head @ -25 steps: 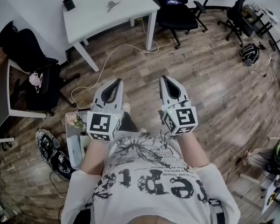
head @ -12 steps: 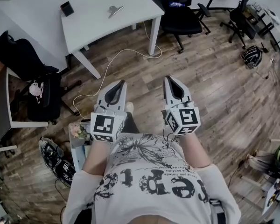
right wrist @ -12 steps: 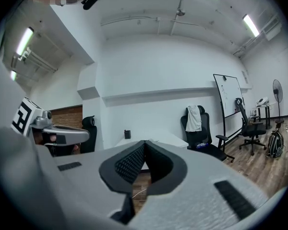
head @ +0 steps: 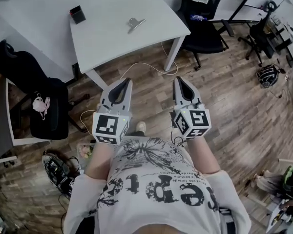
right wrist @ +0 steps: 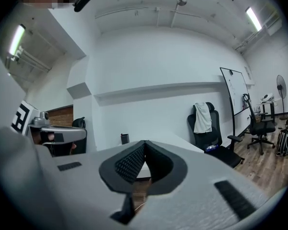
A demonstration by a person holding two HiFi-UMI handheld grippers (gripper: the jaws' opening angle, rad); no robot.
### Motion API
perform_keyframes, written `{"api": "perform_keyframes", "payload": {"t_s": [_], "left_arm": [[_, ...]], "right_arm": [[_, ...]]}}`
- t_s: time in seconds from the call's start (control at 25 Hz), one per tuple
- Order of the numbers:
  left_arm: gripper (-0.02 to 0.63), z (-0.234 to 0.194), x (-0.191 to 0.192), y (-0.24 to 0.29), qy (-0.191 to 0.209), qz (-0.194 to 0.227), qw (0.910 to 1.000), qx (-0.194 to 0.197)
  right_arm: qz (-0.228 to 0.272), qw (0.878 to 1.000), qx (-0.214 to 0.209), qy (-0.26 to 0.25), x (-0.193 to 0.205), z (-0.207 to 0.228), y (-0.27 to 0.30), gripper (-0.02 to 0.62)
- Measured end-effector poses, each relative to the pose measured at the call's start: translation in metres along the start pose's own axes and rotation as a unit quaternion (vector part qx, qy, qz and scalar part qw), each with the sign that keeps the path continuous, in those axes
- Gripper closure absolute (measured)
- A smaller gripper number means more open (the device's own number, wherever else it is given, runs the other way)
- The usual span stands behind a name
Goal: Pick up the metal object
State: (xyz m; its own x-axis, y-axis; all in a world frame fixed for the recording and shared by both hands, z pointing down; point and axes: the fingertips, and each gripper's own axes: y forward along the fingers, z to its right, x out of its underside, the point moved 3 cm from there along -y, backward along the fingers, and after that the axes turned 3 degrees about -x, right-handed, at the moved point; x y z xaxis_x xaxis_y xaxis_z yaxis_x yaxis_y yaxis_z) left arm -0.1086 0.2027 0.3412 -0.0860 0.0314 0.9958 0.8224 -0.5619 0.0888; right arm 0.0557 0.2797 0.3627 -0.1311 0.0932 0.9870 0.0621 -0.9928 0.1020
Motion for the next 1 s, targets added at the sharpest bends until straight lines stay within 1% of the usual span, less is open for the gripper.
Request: {"api": "perform_keyframes", "payload": {"t_s": [0.2,0.32,0.44,0.72,0.84,1.0], "left_arm": [[0.595,-0.064,0.001,0.028,-0.004,0.003,0.9998,-0.019],[0.595,-0.09,0.004,0.045,-0.008,0.0,0.9995,-0.031],[0.595,-0.11,0.013,0.056,-0.01,-0.008,0.9989,-0.045],[0.595,-0.159,0.024,0.083,-0.024,-0.019,0.9931,-0.113],[0.595,-0.173,0.025,0.11,-0.02,-0.025,0.9898,-0.139],[0.595,-0.183,0.018,0.155,-0.006,-0.023,0.9862,-0.164]], "right_arm": [[-0.009,1.0,-0.009,-0.011,0.002,-0.012,0.069,0.604],[-0.017,1.0,-0.018,-0.018,0.001,-0.013,0.102,0.604],[-0.033,0.999,-0.033,-0.019,0.009,-0.013,0.133,0.604],[-0.046,0.994,-0.093,-0.027,0.017,-0.01,0.206,0.604],[-0.062,0.99,-0.124,-0.029,0.022,0.001,0.242,0.604],[-0.075,0.983,-0.163,-0.032,0.019,0.028,0.301,0.604]]}}
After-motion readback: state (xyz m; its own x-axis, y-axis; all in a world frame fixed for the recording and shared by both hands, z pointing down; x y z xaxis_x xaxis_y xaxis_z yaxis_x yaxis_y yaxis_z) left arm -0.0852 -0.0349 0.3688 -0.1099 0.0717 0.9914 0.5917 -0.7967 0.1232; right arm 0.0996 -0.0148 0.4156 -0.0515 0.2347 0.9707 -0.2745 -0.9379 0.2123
